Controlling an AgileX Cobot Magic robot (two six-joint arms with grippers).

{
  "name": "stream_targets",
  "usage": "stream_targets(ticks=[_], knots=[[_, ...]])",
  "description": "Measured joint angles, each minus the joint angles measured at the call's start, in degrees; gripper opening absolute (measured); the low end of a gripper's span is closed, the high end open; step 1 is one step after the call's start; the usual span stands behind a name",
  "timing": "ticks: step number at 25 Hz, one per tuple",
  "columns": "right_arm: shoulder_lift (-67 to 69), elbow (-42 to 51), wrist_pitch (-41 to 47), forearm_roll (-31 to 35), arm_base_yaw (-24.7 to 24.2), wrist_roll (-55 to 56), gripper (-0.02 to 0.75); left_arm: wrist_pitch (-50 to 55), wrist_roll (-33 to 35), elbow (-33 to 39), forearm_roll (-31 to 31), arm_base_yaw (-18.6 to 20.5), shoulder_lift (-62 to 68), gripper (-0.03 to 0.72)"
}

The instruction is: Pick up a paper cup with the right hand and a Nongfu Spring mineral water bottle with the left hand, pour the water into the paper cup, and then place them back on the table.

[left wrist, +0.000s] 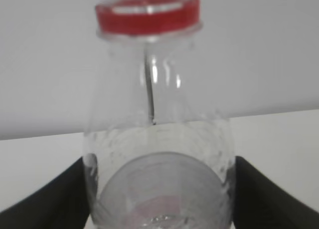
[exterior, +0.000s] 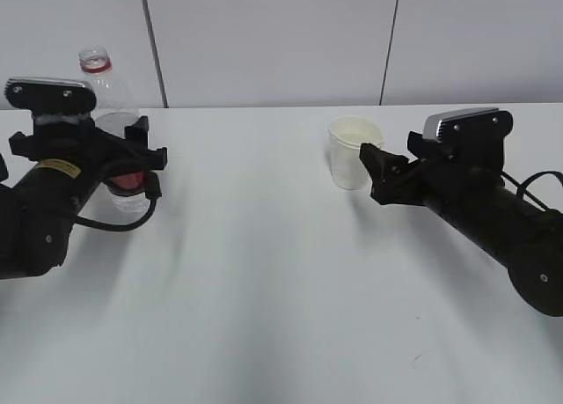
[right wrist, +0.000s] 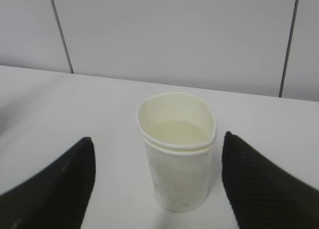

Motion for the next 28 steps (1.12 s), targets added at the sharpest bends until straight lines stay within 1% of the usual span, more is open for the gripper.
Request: stream_targets(ticks=[5,11,19,22,25,28], knots=[[-2.23,0.00,0.56,-0.11,0.00,0.00,0.591,0.43,1.05,0.05,0.06,0.00,-1.76,0.492],[-5.87,0.21,3.89,-0.11,0.00,0.00,0.591,1.35,4.60,0.05,0.06,0.00,-5.23,0.492],[-11.51,0.21,9.05,-0.44,0.00,0.00,0.591,5.23,5.95,0.05,-0.38,0.00,-9.84,0.492],[-13.93,0.41,11.73,-1.16,0.00,0.00,0.591,7.58,8.02,0.05,-3.17,-0.19,-11.82,0.492],[-16.25,0.41,14.39,-1.66,0.00,0.00,0.591,10.66,9.97,0.10,-7.43,-0.98,-14.30,0.492],[-18.71,0.41,16.56,-1.79,0.00,0.00,0.591,13.23,11.11,0.15,-8.91,-2.19,-16.67,0.492]])
